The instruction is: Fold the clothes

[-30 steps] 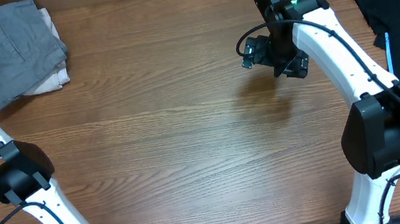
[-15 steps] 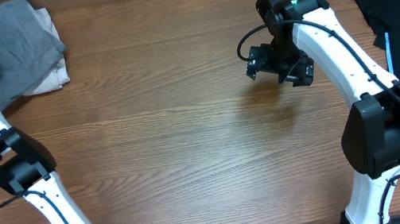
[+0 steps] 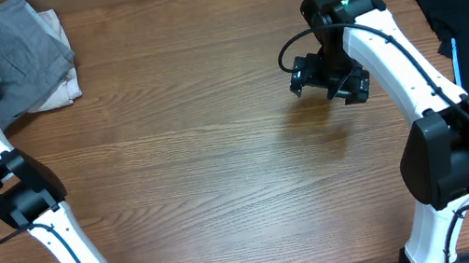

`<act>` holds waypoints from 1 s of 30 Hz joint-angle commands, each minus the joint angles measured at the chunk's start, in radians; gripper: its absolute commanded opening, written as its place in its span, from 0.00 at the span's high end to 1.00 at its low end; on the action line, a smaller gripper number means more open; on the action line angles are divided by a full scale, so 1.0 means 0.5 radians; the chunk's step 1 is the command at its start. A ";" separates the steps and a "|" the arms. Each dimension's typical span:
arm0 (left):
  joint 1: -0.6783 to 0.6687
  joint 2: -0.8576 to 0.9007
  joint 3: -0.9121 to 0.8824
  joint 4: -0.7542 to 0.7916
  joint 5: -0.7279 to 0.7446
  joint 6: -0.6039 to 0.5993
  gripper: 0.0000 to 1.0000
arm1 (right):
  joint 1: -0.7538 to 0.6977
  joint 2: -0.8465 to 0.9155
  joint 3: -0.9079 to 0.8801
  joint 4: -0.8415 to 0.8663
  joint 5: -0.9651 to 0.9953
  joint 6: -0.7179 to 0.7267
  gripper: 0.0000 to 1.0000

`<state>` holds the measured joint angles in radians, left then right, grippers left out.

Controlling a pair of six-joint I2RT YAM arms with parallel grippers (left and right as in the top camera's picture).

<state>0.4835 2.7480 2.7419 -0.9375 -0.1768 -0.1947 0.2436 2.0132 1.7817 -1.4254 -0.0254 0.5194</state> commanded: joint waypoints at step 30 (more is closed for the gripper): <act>-0.333 0.131 0.027 0.400 0.262 -0.091 0.94 | -0.005 0.002 0.009 -0.093 0.019 -0.040 0.00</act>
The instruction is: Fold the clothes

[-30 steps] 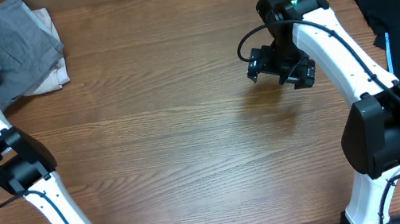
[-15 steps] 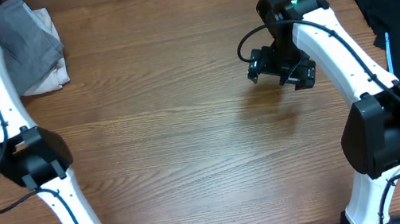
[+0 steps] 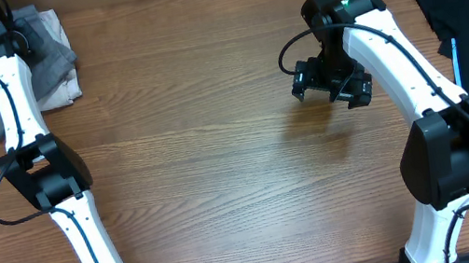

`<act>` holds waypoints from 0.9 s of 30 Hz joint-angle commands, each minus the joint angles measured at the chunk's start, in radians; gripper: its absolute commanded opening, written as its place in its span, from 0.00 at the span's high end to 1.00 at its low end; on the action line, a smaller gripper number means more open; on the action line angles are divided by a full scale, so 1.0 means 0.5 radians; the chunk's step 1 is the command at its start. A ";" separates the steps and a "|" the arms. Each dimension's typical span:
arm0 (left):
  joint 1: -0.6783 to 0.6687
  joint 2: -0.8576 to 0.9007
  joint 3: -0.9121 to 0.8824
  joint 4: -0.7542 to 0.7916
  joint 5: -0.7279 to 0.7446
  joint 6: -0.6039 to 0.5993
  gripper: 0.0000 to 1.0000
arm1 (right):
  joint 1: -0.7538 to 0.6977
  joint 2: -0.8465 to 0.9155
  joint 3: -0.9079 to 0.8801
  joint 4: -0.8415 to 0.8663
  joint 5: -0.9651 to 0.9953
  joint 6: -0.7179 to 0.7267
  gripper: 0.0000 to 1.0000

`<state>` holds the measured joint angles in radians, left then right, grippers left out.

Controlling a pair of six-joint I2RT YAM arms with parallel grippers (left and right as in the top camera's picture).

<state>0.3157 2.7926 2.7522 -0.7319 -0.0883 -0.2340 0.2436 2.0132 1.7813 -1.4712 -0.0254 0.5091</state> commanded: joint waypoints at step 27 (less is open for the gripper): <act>0.087 -0.324 0.063 -0.040 -0.198 0.275 0.96 | -0.005 0.002 0.010 0.055 0.019 -0.019 0.00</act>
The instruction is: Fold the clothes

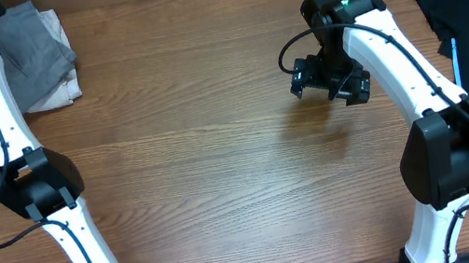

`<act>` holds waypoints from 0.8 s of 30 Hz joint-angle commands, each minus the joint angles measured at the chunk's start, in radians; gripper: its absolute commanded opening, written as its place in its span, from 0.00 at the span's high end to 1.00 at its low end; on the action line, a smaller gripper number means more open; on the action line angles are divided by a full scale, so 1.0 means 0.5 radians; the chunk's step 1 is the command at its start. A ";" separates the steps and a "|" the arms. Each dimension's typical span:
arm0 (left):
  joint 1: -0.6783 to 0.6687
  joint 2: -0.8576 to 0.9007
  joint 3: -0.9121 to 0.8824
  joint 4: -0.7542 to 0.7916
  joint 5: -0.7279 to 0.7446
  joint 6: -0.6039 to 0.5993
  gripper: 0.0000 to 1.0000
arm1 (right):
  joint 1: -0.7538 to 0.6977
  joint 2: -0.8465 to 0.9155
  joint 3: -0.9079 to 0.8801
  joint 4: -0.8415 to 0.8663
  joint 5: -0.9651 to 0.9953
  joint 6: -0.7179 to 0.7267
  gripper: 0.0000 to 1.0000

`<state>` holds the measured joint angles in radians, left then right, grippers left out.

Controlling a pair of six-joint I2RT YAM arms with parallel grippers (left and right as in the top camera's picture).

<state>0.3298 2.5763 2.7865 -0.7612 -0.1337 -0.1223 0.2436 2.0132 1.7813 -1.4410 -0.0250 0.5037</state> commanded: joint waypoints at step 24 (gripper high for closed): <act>0.092 0.336 -0.002 -0.156 -0.093 -0.104 0.93 | -0.003 0.002 0.010 -0.092 -0.005 -0.008 0.00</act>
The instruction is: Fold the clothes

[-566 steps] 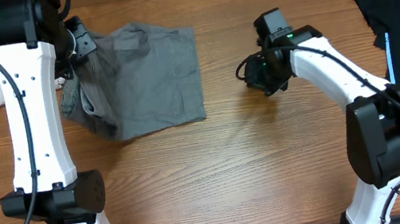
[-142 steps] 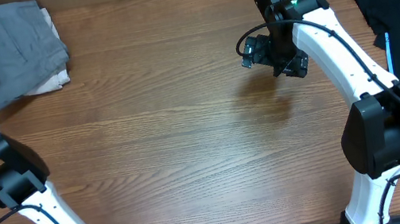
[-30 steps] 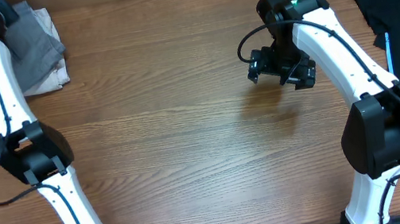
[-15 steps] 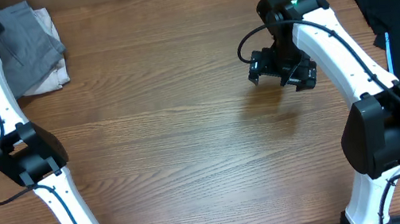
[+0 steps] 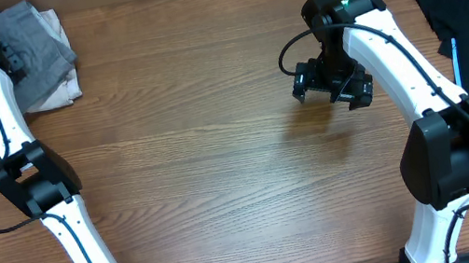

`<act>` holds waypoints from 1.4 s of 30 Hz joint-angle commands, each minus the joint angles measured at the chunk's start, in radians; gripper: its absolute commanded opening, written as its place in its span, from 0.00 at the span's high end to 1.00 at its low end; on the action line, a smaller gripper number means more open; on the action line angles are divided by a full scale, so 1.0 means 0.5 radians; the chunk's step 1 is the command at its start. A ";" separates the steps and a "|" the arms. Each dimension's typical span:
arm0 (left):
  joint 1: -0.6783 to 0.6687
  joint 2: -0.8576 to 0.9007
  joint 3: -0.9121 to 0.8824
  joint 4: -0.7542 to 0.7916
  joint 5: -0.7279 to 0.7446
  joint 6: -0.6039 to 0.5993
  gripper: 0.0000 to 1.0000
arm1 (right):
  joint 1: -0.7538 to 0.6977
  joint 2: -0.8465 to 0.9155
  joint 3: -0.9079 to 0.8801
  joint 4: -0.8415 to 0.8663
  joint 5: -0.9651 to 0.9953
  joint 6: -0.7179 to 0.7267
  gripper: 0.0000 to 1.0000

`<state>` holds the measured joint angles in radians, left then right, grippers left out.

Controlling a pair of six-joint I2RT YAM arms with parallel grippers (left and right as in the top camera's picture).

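Observation:
A folded grey garment (image 5: 37,45) lies at the table's far left corner on a pale beige one. My left gripper (image 5: 6,56) hangs over the left part of this pile, and the overhead view does not show how its jaws stand. A black garment lies heaped at the right edge over a light blue one. My right gripper (image 5: 331,86) hovers above bare wood right of centre, open and holding nothing, well left of the black garment.
The wooden table (image 5: 201,156) stretches between the two piles. The left arm's elbow (image 5: 30,178) stands near the left edge, and the right arm's elbow (image 5: 450,154) is beside the black garment. More light blue cloth shows at the lower right.
My left gripper has moved from the far left corner a little to the right and nearer, now over the grey garment. The right arm and the clothes have not moved.
My left wrist first stood at the left edge beside the grey pile. Then it was over the pile's far side, then at the far corner, and now it is over the pile again. My right gripper hovered in one place throughout.

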<state>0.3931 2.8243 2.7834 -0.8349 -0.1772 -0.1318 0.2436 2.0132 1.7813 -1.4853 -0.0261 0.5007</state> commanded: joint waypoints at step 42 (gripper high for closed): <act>-0.240 -0.263 0.121 -0.018 0.072 -0.112 0.96 | -0.003 0.002 0.010 0.076 -0.001 -0.009 0.00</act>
<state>0.2577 2.7621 2.8021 -0.8986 -0.0578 -0.1814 0.2436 2.0132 1.7813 -1.4437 -0.0261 0.4995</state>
